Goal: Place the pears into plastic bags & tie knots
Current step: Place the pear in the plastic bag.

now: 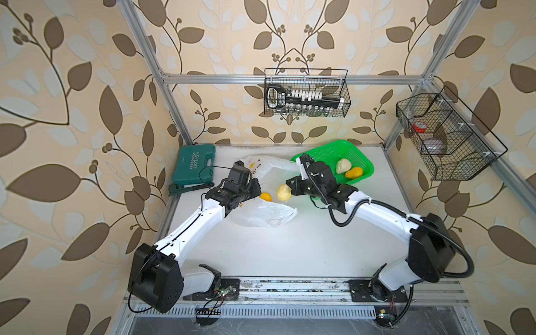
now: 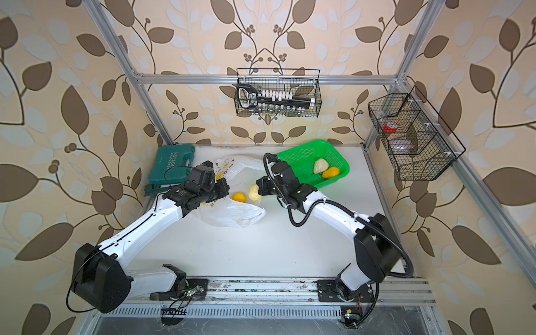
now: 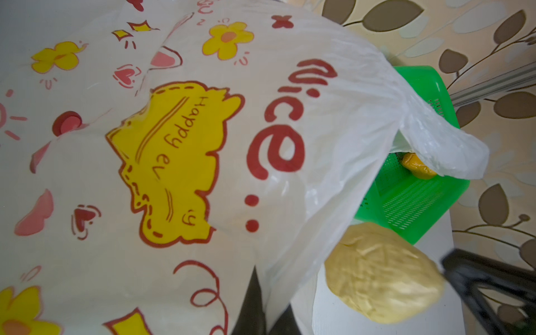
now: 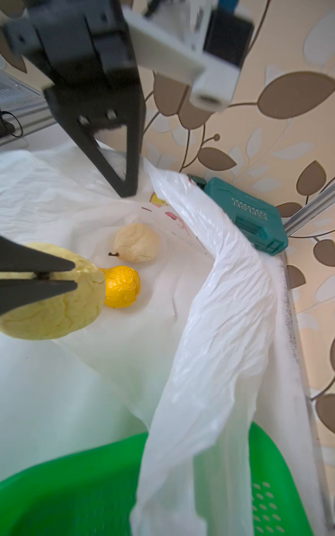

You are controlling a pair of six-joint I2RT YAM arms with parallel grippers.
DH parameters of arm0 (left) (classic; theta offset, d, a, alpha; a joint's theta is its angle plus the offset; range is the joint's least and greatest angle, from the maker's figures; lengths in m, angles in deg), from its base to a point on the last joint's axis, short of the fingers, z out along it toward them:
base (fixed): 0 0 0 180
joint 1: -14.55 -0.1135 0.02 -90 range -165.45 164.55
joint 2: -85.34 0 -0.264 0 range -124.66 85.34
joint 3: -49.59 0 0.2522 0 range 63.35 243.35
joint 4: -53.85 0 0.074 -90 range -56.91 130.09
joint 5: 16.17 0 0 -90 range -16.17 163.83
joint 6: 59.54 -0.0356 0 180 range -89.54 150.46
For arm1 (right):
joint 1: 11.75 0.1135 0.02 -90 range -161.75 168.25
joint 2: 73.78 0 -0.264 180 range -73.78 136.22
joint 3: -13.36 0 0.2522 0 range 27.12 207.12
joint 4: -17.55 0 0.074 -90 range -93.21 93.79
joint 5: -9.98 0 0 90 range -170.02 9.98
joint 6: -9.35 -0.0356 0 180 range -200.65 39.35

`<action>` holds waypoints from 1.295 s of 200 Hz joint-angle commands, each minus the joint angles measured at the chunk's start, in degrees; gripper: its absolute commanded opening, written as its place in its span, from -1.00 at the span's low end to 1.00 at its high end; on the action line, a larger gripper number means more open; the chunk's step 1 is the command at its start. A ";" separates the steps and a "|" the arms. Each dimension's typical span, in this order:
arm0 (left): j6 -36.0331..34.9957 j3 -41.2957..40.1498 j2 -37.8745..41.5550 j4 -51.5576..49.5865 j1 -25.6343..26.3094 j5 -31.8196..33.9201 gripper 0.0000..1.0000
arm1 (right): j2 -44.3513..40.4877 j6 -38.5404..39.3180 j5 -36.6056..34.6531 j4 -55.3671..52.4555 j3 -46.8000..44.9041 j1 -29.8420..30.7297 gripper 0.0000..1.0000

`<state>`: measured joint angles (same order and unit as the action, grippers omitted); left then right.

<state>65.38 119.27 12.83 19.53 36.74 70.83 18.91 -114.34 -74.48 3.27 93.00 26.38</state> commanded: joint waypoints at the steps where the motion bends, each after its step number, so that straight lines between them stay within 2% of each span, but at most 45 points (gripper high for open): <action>1: 0.65 0.56 0.09 1.74 0.48 -0.79 -1.00 | 5.85 -5.50 -1.34 9.16 4.00 0.28 -1.00; 39: 0.98 0.51 0.09 1.74 0.57 -0.84 -1.00 | 16.99 -9.46 -3.34 14.56 10.22 0.54 -1.00; 72: 1.27 0.35 0.10 1.72 0.57 -0.65 -1.00 | 25.34 -10.16 -0.29 12.42 17.31 0.66 -1.00; 91: 1.58 0.30 0.10 1.67 0.67 -0.48 -1.00 | 26.63 -7.59 2.61 8.33 19.85 0.63 -0.19; 101: 1.94 0.19 0.18 1.81 0.58 -0.35 -1.00 | 25.05 -6.26 3.34 7.31 18.76 0.63 0.15; 111: 2.24 0.28 0.15 1.75 0.59 -0.23 -1.00 | 22.57 -4.42 4.43 5.93 17.12 0.61 0.31; 139: 2.34 0.41 0.43 1.66 0.61 0.02 -1.00 | 10.93 1.30 11.19 0.77 9.06 -0.55 0.48; 170: 2.44 0.23 0.48 2.27 0.57 0.14 -1.00 | -9.18 2.90 14.83 -5.49 -3.58 -5.31 0.56; 180: 2.46 0.25 0.35 2.49 0.58 0.04 -1.00 | -14.90 2.35 11.93 -8.56 -5.96 -7.90 0.58; 189: 2.50 0.22 0.26 2.72 0.57 -0.11 -1.00 | -18.30 1.93 6.54 -11.78 -6.85 -10.96 0.62; 205: 2.52 -0.05 0.18 3.28 0.59 -0.64 -1.00 | -18.05 0.39 -1.38 -16.19 -5.14 -18.50 0.73; 224: 2.61 -0.16 -0.26 3.49 0.63 -1.18 -1.00 | -8.62 1.97 -14.67 -20.09 1.69 -24.97 0.82; 259: 2.51 -0.30 -0.35 3.54 0.66 -1.77 -1.00 | 15.07 3.63 -24.13 -26.97 21.37 -32.51 0.87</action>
<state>67.52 119.27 12.59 21.56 36.74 70.06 21.25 -112.42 -86.91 -13.16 105.31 -3.09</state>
